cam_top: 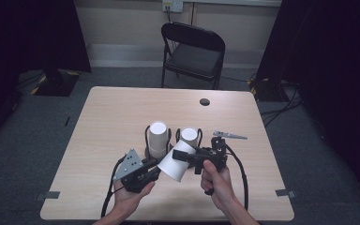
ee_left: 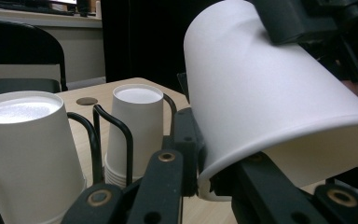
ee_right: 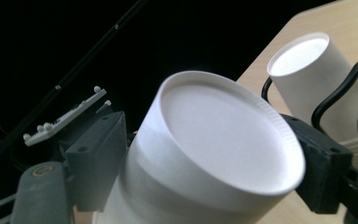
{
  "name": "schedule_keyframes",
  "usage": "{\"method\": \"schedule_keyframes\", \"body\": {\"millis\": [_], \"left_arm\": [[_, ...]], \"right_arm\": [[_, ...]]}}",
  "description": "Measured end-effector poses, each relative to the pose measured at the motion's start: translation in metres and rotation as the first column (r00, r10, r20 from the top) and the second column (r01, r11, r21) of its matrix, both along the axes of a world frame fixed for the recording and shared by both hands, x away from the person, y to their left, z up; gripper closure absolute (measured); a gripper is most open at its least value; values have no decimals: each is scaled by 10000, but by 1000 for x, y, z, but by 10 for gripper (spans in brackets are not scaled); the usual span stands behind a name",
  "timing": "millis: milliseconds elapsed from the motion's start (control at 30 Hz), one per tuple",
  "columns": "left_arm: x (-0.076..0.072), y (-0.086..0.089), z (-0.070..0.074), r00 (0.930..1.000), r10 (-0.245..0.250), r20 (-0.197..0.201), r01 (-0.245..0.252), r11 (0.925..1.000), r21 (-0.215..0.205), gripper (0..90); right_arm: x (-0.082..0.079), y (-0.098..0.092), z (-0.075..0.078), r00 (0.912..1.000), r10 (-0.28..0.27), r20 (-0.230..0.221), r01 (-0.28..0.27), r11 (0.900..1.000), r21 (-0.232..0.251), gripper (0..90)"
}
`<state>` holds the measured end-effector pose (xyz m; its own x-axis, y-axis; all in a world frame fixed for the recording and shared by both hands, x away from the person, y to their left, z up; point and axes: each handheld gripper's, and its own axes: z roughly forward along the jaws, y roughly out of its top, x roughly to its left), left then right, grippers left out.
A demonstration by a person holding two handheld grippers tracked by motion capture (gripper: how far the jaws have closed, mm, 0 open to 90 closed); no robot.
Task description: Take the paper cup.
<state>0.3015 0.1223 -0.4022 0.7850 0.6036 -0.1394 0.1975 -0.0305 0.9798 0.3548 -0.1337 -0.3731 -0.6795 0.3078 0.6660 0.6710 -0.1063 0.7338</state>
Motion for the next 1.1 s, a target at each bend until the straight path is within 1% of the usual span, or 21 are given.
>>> {"method": "schedule_keyframes", "body": {"millis": [33, 133, 200, 233, 300, 433, 500, 533, 633, 667, 733, 800, 833, 867, 900, 933, 967, 1000, 1033, 1067, 1100], "left_arm": [[1, 2, 0, 10000, 24, -58, -25, 10000, -46, 846], [2, 6, -1, 9995, -110, -310, 105, 9998, -162, 848], [3, 9, -2, 9985, -291, -458, 286, 9995, -124, 847], [4, 11, -2, 9977, -272, -623, 276, 9996, 59, 847], [4, 13, -2, 9971, -220, -729, 230, 9996, 139, 847], [5, 18, -3, 9950, -417, -910, 462, 9978, 480, 846], [5, 18, -4, 9949, -407, -922, 453, 9978, 480, 846], [4, 18, -4, 9952, -387, -901, 453, 9964, 721, 845], [3, 18, -2, 9945, -525, -906, 596, 9952, 776, 845], [4, 18, -1, 9938, -581, -944, 657, 9947, 790, 845], [4, 18, 0, 9922, -627, -1077, 722, 9936, 871, 844], [6, 18, 1, 9847, -928, -1473, 1089, 9884, 1056, 844], [6, 19, 2, 9864, -808, -1433, 971, 9891, 1109, 844], [7, 19, 3, 9837, -870, -1577, 1046, 9888, 1069, 844], [8, 21, 6, 9791, -990, -1776, 1191, 9872, 1063, 844], [8, 21, 6, 9791, -990, -1776, 1191, 9872, 1063, 843], [10, 21, 7, 9738, -1153, -1959, 1389, 9841, 1110, 843], [9, 22, 9, 9697, -1370, -2025, 1612, 9810, 1082, 841], [7, 21, 10, 9700, -1391, -1995, 1650, 9791, 1191, 840], [6, 19, 12, 9679, -1455, -2049, 1768, 9737, 1437, 841], [5, 18, 13, 9697, -1436, -1974, 1759, 9717, 1575, 841]], "right_arm": [[-1, -1, 1, 9995, -64, 296, 68, 9999, -114, 173], [-2, -4, 5, 9966, -289, 770, 315, 9990, -329, 160], [-1, -4, 5, 9962, -301, 817, 331, 9988, -348, 156], [-1, -5, 5, 9951, -358, 919, 404, 9980, -487, 154], [-1, -5, 4, 9948, -361, 949, 414, 9976, -553, 154], [1, -6, 1, 9919, -439, 1190, 548, 9945, -892, 158], [1, -7, 1, 9914, -458, 1223, 569, 9944, -887, 162], [1, -8, 1, 9880, -586, 1426, 724, 9930, -935, 177], [2, -12, 2, 9841, -637, 1656, 774, 9940, -775, 176], [2, -15, 3, 9799, -790, 1830, 939, 9928, -740, 177], [1, -16, 4, 9790, -801, 1873, 957, 9925, -755, 179], [1, -19, 5, 9761, -912, 1973, 1107, 9898, -898, 181], [0, -21, 5, 9743, -954, 2041, 1157, 9892, -898, 182], [0, -23, 5, 9736, -994, 2055, 1199, 9887, -900, 185], [-2, -26, 5, 9685, -1263, 2148, 1521, 9824, -1081, 193], [-2, -26, 5, 9685, -1263, 2148, 1521, 9824, -1081, 193], [-3, -27, 4, 9661, -1307, 2227, 1576, 9817, -1073, 197], [-3, -29, 4, 9677, -1254, 2189, 1523, 9821, -1109, 197], [-4, -30, 4, 9687, -1208, 2170, 1504, 9806, -1255, 197], [-5, -32, 4, 9678, -1180, 2225, 1501, 9796, -1335, 197], [-6, -33, 3, 9677, -1108, 2265, 1449, 9795, -1402, 202]]}}
